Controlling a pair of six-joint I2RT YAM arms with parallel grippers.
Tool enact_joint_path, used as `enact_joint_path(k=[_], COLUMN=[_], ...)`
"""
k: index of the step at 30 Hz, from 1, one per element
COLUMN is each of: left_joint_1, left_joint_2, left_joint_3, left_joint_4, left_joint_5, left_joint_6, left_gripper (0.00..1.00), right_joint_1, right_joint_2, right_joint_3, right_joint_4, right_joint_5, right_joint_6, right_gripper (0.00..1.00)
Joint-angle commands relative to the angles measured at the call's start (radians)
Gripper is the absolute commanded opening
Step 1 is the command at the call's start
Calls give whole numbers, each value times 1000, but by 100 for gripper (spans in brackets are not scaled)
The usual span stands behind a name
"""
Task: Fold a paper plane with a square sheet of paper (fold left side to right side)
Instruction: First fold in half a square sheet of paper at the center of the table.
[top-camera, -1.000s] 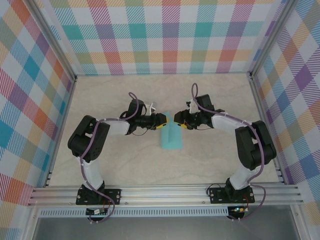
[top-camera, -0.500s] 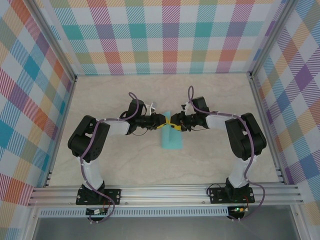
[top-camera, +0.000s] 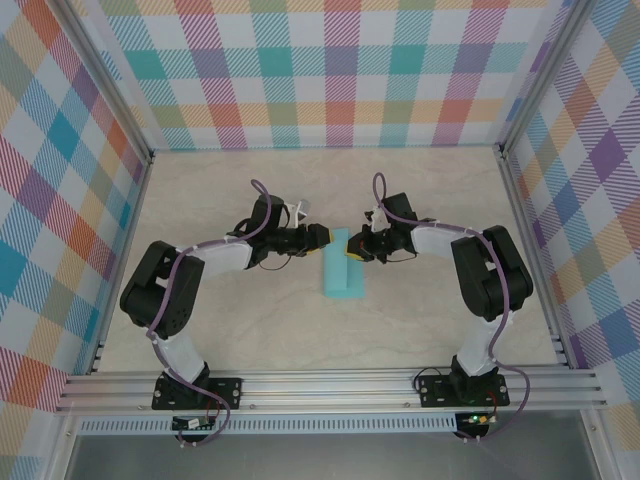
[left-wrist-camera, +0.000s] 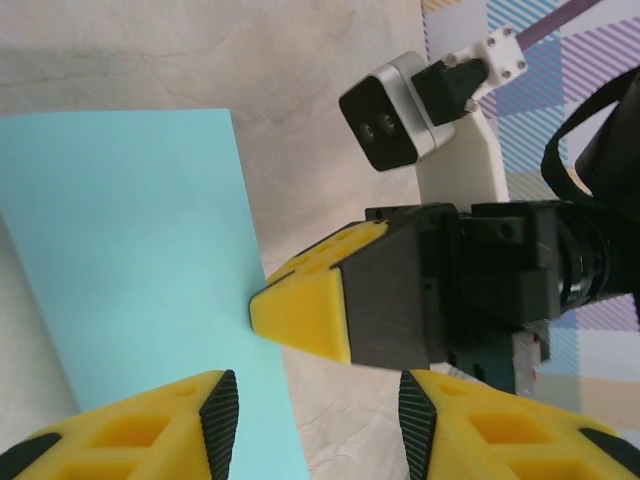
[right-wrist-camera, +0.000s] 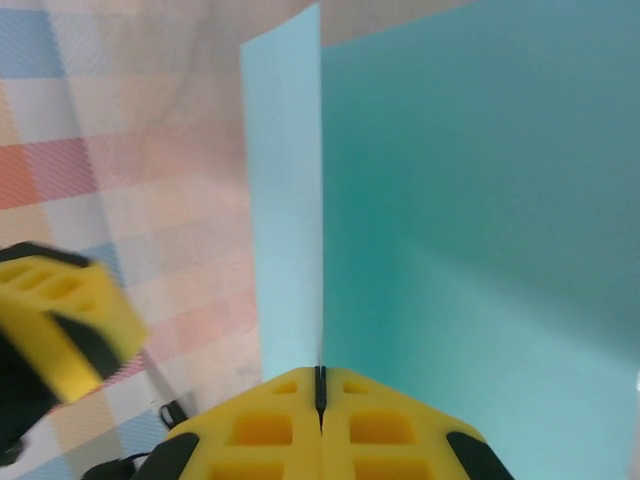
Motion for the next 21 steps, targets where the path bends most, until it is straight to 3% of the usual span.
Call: enact_joint_path(k=[1, 5, 21], left_joint_1=[-26, -84, -156], left_joint_2=[-36, 8, 141], left_joint_3=[19, 81, 204], left_joint_4=[-206, -338, -440], left_joint_5=[-102, -162, -319], left_joint_6=[102, 152, 115], left_gripper=[50, 51, 54], right_joint_1=[-3, -3, -3], right_joint_2=[-43, -34, 12], right_joint_3=[52, 62, 77], right_joint_4=[-169, -212, -221], right_joint_5=[136, 177, 215], right_joint_6=[-105, -128, -148], right_gripper=[1, 2, 5])
